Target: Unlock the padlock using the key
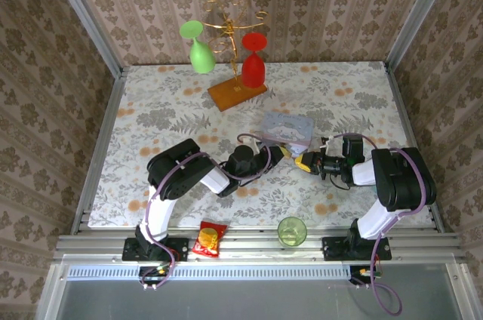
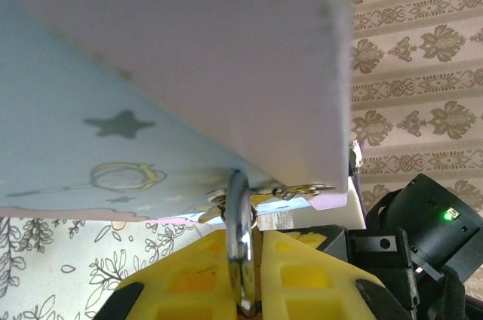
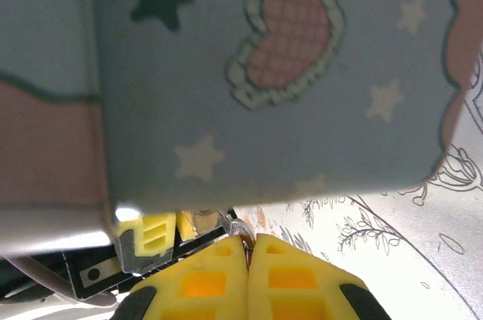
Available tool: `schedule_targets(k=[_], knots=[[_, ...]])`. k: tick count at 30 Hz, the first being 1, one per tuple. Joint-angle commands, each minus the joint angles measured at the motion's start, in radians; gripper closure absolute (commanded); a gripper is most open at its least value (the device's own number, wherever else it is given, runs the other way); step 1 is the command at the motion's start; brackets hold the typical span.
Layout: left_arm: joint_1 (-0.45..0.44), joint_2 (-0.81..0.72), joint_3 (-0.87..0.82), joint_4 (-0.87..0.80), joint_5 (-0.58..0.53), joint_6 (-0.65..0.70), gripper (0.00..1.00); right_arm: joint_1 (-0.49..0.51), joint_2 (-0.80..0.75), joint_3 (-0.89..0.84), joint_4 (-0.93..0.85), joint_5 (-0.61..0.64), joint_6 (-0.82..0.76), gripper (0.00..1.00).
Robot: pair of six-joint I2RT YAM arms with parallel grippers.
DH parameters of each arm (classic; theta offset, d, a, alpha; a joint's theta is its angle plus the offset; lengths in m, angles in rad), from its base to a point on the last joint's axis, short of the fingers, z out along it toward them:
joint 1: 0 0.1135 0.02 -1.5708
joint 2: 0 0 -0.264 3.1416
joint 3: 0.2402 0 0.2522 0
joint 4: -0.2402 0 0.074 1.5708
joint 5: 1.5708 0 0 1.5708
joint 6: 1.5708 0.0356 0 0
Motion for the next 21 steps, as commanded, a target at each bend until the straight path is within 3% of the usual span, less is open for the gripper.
schedule_targets(k=[1,10,17,21], knots=[[-0.024,0.01,0.004,0.086,0.042,-0.003,1.0,-0.005,0.006,0.011,0.063,-0.006,0.041,1.0],[-0.02,0.006,0.021,0.088,0.042,-0.035,1.0,0.002,0.056,-0.016,0.198,0.008,0.124,1.0],[-0.034,0.013,0.05,0.086,0.052,-0.04,1.0,0.059,0.045,-0.047,0.335,0.116,0.205,1.0],[-0.041,0.022,0.031,0.086,0.046,-0.039,1.0,0.067,0.013,-0.039,0.301,0.158,0.205,1.0]])
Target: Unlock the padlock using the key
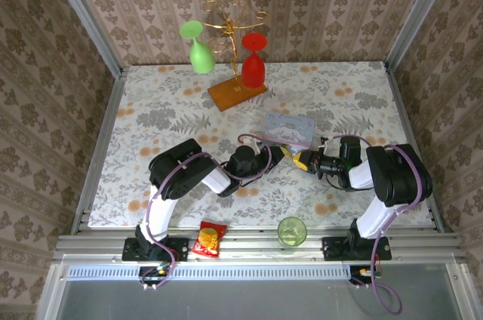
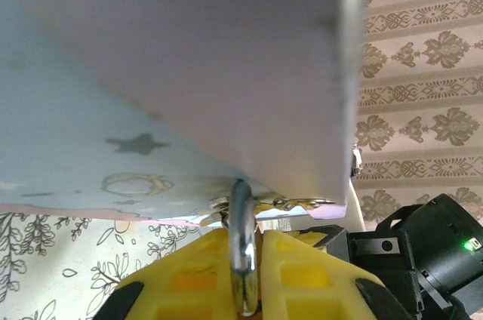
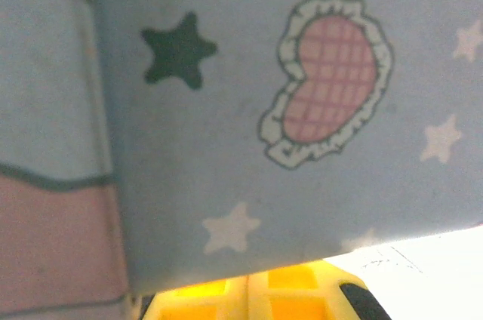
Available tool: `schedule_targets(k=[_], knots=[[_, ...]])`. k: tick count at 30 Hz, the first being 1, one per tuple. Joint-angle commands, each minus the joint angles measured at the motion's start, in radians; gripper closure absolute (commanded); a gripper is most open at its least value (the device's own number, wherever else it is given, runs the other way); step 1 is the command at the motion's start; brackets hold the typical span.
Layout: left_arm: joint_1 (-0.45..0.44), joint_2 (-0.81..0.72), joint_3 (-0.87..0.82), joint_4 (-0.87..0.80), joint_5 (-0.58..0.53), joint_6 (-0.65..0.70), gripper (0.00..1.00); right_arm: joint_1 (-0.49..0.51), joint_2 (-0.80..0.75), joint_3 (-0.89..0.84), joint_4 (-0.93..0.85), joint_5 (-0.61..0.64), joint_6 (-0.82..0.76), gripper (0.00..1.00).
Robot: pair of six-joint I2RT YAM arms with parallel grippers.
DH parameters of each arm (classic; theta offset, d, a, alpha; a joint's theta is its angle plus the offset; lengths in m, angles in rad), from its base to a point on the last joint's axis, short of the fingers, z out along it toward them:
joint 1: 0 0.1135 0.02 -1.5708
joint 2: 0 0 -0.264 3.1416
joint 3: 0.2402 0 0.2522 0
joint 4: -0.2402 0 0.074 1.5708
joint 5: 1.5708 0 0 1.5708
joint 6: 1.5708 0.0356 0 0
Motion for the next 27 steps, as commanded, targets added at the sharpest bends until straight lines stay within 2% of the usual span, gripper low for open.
schedule_targets(k=[1,6,9,12,15,20,23,27], knots=[[-0.042,0.01,0.019,0.085,0.064,-0.009,1.0,0.031,-0.048,0.012,0.041,0.094,0.013,1.0],[-0.048,0.051,0.033,0.083,0.054,-0.03,1.0,0.139,-0.139,0.021,-0.083,0.19,-0.049,1.0],[-0.036,0.067,0.022,0.082,0.035,-0.026,0.99,0.153,-0.238,0.01,-0.292,0.273,-0.167,1.0],[-0.029,0.072,0.017,0.081,0.022,-0.004,0.89,0.167,-0.299,0.007,-0.449,0.316,-0.247,1.0],[-0.023,0.09,0.02,0.083,0.014,-0.008,0.82,0.167,-0.36,-0.018,-0.474,0.316,-0.249,1.0],[-0.022,0.086,0.022,0.081,0.013,0.016,0.69,0.176,-0.316,-0.026,-0.439,0.297,-0.228,1.0],[-0.021,0.084,0.013,0.081,0.008,0.021,0.67,0.195,-0.313,-0.038,-0.386,0.296,-0.189,1.0],[-0.021,0.096,0.009,0.08,0.004,0.027,0.65,0.231,-0.343,-0.048,-0.427,0.353,-0.193,1.0]])
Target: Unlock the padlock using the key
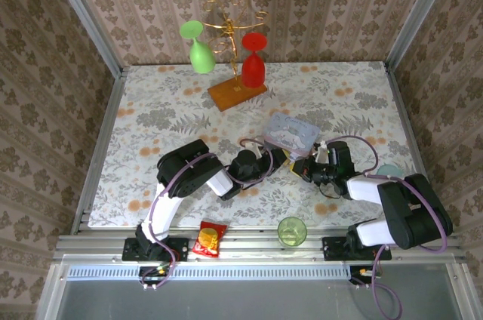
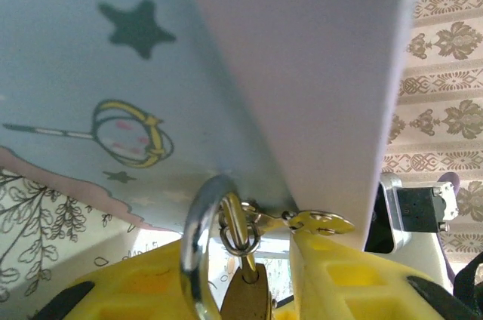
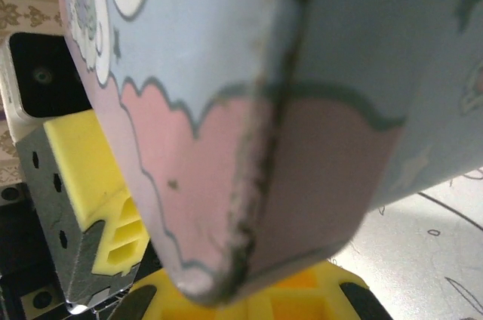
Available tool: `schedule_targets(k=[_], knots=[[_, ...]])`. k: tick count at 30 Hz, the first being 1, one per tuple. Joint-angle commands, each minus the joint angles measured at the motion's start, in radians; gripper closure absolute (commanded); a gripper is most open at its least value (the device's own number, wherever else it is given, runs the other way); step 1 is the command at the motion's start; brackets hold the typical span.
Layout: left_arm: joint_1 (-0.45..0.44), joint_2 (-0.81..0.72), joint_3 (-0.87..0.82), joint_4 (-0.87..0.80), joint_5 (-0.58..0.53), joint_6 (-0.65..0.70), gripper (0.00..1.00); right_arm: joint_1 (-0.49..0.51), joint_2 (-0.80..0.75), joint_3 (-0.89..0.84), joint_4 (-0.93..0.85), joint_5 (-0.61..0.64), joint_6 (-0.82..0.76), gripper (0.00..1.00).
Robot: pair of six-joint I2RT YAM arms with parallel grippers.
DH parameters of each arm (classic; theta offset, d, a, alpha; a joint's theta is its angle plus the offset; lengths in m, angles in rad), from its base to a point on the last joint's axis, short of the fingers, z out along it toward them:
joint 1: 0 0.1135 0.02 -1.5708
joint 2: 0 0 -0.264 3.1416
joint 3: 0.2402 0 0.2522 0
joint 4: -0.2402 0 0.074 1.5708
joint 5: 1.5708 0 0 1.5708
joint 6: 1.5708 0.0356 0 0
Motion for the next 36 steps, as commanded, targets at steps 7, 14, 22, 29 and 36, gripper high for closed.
schedule_targets(k=[7,14,22,29,36], knots=[[-0.005,0.006,0.005,0.011,0.004,0.051,0.85,0.034,-0.128,-0.045,-0.075,0.094,0.024,1.0],[-0.009,0.007,0.003,0.014,0.006,0.029,0.92,0.05,-0.165,-0.056,-0.034,0.186,0.011,1.0],[-0.044,0.007,0.032,0.012,-0.007,0.011,0.94,0.065,-0.13,-0.058,0.14,0.239,0.093,1.0],[-0.047,0.01,0.035,0.014,-0.006,-0.014,0.95,0.147,-0.164,-0.031,0.059,0.405,0.001,1.0],[-0.051,0.004,0.026,0.015,-0.019,-0.021,0.95,0.147,-0.199,0.019,-0.08,0.413,-0.069,0.96]])
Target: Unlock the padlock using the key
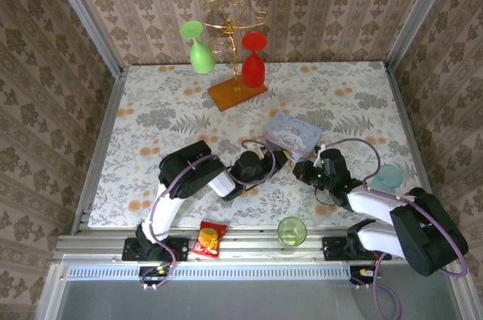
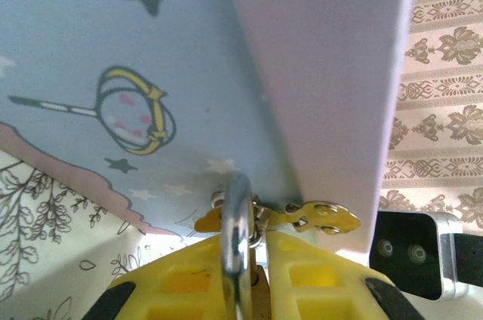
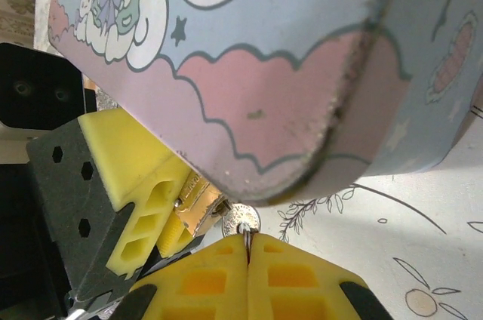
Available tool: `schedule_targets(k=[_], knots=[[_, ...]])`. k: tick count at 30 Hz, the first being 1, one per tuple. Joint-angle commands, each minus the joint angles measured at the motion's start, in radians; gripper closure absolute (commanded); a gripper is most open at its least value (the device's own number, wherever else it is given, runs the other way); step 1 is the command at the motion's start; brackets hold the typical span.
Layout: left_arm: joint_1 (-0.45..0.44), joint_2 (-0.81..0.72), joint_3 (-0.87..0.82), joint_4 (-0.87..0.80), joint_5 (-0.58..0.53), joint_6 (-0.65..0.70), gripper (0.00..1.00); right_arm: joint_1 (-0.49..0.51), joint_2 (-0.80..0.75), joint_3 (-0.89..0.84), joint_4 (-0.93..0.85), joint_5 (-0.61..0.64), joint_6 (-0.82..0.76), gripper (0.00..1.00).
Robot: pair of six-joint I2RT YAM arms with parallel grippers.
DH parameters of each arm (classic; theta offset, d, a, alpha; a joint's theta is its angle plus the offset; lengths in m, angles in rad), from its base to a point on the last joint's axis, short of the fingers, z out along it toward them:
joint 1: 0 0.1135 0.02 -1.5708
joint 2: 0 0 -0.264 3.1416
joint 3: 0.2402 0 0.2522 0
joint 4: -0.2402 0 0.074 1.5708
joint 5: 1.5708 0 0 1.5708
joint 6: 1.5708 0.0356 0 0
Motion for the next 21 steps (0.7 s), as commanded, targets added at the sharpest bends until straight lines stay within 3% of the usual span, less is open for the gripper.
schedule_targets(k=[1,3,6,9,13,17,21], knots=[[-0.022,-0.004,0.005,0.028,0.028,-0.01,0.95,-0.006,-0.013,0.081,-0.031,0.005,-0.059,0.96],[-0.015,-0.013,-0.003,0.029,0.028,-0.006,0.95,-0.022,-0.008,0.093,-0.058,-0.046,-0.053,0.9],[-0.011,-0.035,-0.012,0.027,0.03,0.023,0.95,-0.081,0.029,0.086,-0.051,-0.161,-0.013,0.75],[-0.007,-0.039,-0.015,0.029,0.029,0.02,0.95,-0.113,0.053,0.067,-0.026,-0.229,0.015,0.74],[-0.003,-0.034,-0.02,0.029,0.023,0.013,0.95,-0.111,-0.047,0.073,-0.181,-0.152,-0.054,0.7],[0.002,-0.04,-0.018,0.027,0.029,0.008,0.95,-0.09,-0.199,0.108,-0.44,0.02,-0.234,0.65],[0.006,-0.043,-0.027,0.026,0.033,-0.021,0.95,-0.078,-0.223,0.056,-0.319,0.025,-0.233,0.65]])
